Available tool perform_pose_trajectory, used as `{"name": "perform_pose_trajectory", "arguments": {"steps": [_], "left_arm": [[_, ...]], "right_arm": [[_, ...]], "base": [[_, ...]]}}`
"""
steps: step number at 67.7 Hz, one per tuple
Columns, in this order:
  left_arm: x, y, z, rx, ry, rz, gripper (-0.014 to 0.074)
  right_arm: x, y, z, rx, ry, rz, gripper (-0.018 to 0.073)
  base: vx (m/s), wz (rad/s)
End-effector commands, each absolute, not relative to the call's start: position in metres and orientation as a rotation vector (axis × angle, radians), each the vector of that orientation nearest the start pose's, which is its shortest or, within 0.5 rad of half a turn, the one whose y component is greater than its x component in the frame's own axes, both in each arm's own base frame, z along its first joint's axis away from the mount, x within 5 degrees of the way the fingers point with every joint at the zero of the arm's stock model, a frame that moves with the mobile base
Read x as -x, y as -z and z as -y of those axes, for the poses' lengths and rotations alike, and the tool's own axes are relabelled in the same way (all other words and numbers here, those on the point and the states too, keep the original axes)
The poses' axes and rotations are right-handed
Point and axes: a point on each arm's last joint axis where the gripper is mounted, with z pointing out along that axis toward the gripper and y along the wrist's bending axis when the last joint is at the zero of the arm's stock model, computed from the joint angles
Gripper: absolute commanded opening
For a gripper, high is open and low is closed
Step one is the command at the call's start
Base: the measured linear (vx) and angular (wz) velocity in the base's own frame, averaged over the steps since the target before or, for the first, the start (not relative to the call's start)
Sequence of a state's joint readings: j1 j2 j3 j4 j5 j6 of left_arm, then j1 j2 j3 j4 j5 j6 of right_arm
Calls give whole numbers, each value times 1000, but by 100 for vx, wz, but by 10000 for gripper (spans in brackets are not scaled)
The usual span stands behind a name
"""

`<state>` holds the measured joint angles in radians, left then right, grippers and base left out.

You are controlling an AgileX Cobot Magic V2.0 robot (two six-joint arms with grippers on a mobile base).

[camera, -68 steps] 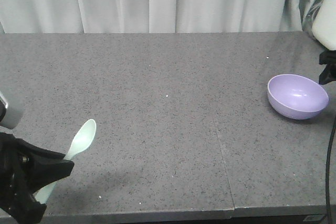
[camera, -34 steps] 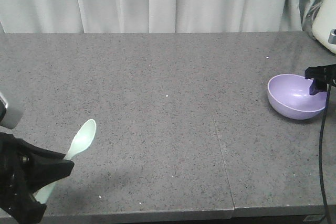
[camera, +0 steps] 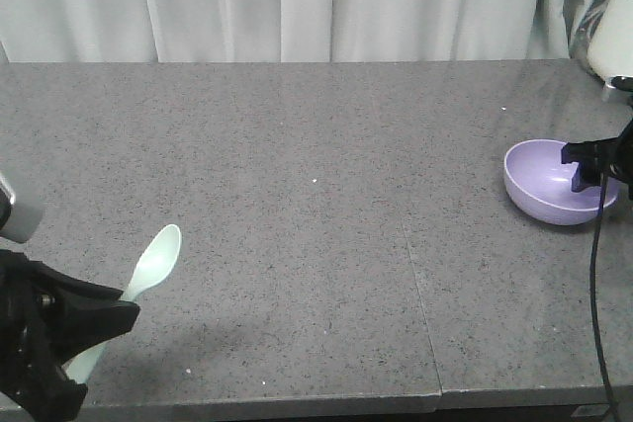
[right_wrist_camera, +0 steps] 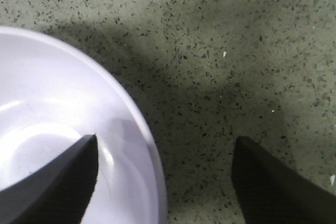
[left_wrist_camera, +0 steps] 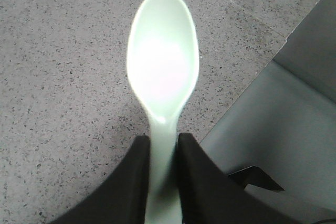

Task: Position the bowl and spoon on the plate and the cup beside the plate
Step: 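Move the right gripper down onto the lavender bowl rim, then grip the bowl rim with the right gripper and lift it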

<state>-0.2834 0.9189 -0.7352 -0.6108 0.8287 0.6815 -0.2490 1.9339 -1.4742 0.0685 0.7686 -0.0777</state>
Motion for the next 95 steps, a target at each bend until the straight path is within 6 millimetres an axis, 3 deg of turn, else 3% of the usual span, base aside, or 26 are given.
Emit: {"name": "perform_pose_trajectory", "arguments": {"steps": [1, 19, 32, 48, 64, 75, 95], "left_arm": [[-151, -321, 86, -758, 570, -2152, 20], [-151, -321, 86, -758, 570, -2152, 20], [-151, -321, 86, -758, 570, -2152, 20], [-151, -321, 86, -758, 570, -2152, 20], [-151, -321, 86, -758, 570, -2152, 20], [-151, -321, 86, -758, 570, -2152, 20], [-151, -321, 86, -758, 570, -2152, 20]], "right_arm": [[-405, -252, 103, -274, 49, -2572, 431], [-404, -251, 102, -279, 37, -2592, 144], [-401, -249, 99, -294, 2, -2625, -8], [-393, -259, 96, -290, -10, -2661, -6], [-368, -312, 83, -226, -65, -2557, -7], [-334, -338, 48, -75, -219, -2489, -5], [-267, -326, -35, 262, -352, -2450, -3]], "base": [[0, 0], [0, 0], [0, 0], [0, 0], [0, 0], [0, 0], [0, 0]]}}
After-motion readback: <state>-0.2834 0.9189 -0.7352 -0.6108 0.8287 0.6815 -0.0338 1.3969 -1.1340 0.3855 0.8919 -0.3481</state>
